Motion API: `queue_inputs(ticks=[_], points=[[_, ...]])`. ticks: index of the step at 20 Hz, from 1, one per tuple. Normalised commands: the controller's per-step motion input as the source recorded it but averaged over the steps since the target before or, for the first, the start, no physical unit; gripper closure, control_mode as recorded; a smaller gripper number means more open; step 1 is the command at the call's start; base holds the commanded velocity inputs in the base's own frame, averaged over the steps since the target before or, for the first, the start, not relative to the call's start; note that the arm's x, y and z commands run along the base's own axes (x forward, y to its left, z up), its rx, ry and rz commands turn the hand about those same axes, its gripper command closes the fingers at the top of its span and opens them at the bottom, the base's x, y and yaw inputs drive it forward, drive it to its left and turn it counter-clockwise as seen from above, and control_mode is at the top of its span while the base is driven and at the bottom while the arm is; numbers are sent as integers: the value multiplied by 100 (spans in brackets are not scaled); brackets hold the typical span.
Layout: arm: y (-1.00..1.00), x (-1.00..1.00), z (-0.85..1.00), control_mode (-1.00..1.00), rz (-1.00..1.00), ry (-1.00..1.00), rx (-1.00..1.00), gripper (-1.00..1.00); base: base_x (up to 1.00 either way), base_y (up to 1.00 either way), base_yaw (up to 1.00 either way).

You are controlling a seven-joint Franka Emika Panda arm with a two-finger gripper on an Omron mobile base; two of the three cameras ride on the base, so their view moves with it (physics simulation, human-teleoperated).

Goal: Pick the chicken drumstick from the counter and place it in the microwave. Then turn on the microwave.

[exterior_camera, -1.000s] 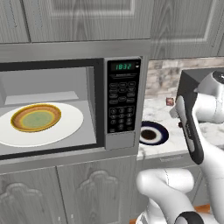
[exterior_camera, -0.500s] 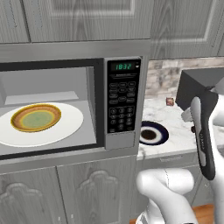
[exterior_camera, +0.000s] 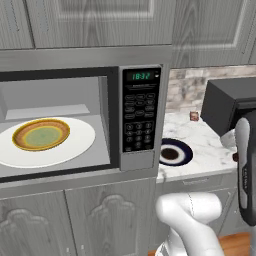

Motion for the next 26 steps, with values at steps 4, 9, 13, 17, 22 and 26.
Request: queue_inputs(ticks=[4,9,13,17,22,26], points=[[0,-38,15,-100,0,0,0,100,0,0,0],[0,-43,0,-100,0,0,0,100,0,0,0],[0,-45,0,-100,0,0,0,100,0,0,0],[0,-19,0,-100,0,0,0,100,0,0,0],[0,0,0,-100,0,1,0,100,0,0,0],[0,0,1,-100,0,0,0,100,0,0,0]])
